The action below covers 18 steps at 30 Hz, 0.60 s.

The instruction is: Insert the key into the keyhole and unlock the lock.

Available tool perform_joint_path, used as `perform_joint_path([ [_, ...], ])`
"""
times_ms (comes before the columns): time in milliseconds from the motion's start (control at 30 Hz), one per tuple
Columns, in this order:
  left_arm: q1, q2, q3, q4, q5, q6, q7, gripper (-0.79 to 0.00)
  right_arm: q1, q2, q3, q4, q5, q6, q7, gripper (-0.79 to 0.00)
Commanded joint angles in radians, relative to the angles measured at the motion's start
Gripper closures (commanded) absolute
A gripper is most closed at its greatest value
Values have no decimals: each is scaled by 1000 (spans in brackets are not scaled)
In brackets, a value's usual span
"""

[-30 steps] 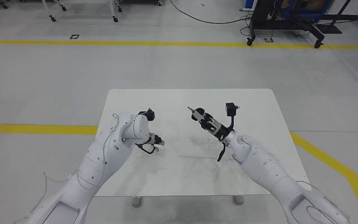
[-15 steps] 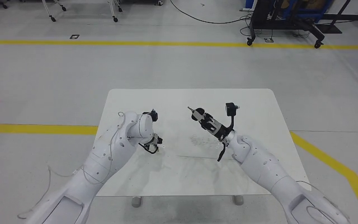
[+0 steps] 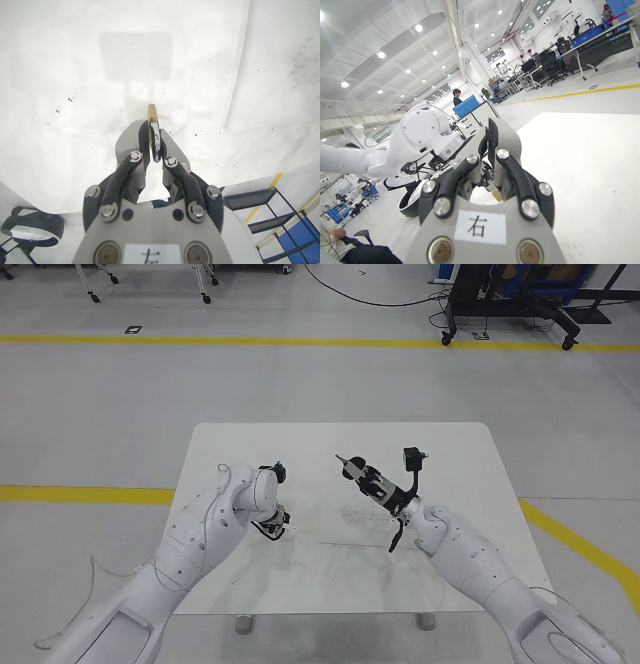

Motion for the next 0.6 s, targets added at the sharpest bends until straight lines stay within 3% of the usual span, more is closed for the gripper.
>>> perform_joint_path([
  [0,-1,0,1,-6,5,-3,-3,0,0,0,0,0,0,0,0,0],
  [567,41,16,-36,-71,51,-35,-35,0,0,0,0,0,0,0,0,0],
])
